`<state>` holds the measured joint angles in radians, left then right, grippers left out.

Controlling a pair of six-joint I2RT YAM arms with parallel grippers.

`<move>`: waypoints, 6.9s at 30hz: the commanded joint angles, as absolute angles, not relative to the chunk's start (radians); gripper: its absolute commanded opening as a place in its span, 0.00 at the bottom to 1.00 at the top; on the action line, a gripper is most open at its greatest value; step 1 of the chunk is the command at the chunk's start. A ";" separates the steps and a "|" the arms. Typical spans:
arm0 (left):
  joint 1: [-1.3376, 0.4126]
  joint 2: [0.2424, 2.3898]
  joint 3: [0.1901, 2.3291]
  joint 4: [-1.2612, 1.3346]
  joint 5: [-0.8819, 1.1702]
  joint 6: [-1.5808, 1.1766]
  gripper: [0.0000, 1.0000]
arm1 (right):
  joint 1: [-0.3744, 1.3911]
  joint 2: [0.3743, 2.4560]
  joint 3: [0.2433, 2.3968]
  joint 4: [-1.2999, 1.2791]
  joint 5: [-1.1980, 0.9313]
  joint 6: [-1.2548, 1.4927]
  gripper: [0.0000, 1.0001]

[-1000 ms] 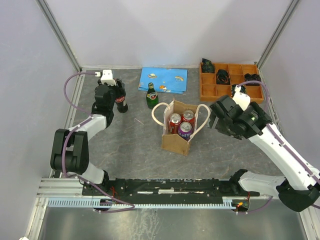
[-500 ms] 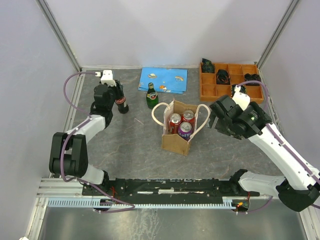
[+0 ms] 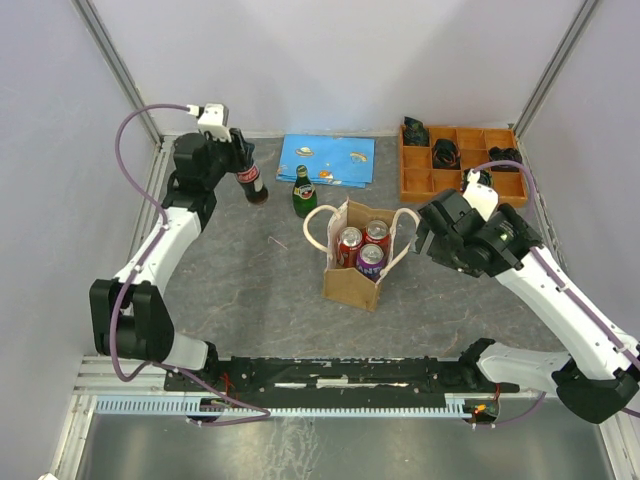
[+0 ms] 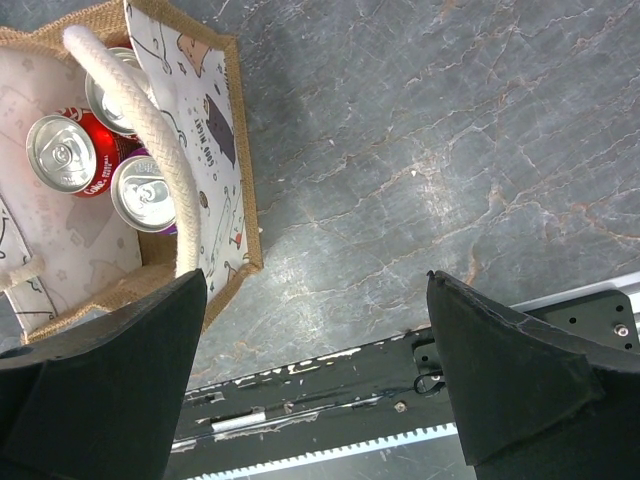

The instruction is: Place the beverage into the canvas bag

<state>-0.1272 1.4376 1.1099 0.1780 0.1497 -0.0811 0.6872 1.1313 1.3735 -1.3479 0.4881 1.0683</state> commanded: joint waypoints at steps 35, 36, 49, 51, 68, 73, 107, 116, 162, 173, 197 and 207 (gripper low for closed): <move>-0.653 1.343 1.452 0.184 0.436 -0.183 0.03 | 0.684 1.022 1.287 -1.323 0.509 1.097 0.99; -0.658 1.344 1.458 0.184 0.436 -0.181 0.03 | 0.684 1.021 1.287 -1.322 0.509 1.097 0.99; -0.733 1.295 1.308 0.149 0.453 -0.157 0.03 | 0.685 1.005 1.279 -1.333 0.517 1.101 0.99; -0.740 1.272 1.264 0.149 0.443 -0.134 0.03 | 0.684 1.003 1.275 -1.332 0.515 1.104 0.99; -0.744 1.193 1.040 0.122 0.354 0.030 0.03 | 0.684 1.013 1.285 -1.330 0.508 1.104 0.99; -0.744 1.217 0.969 0.190 0.300 0.034 0.03 | 0.684 1.012 1.294 -1.342 0.512 1.103 0.99; -0.765 1.400 1.018 0.187 0.373 0.069 0.33 | 0.679 1.015 1.292 -1.346 0.524 1.100 0.99; -0.790 1.339 0.962 0.163 0.394 0.069 0.80 | 0.679 1.013 1.281 -1.335 0.514 1.102 0.99; -0.233 1.246 1.246 -0.209 0.001 -0.287 1.00 | 0.567 1.789 2.121 -0.887 0.369 0.369 0.99; -0.167 1.194 1.172 -0.239 0.020 -0.385 1.00 | 0.567 1.928 1.821 -0.301 0.061 0.258 0.99; -0.150 1.289 1.134 -0.130 0.060 -0.406 0.99 | 0.551 2.112 1.729 -0.007 -0.548 0.086 0.93; -0.150 1.315 1.134 -0.102 0.077 -0.412 0.98 | 0.528 2.113 1.678 0.104 -0.642 0.045 0.87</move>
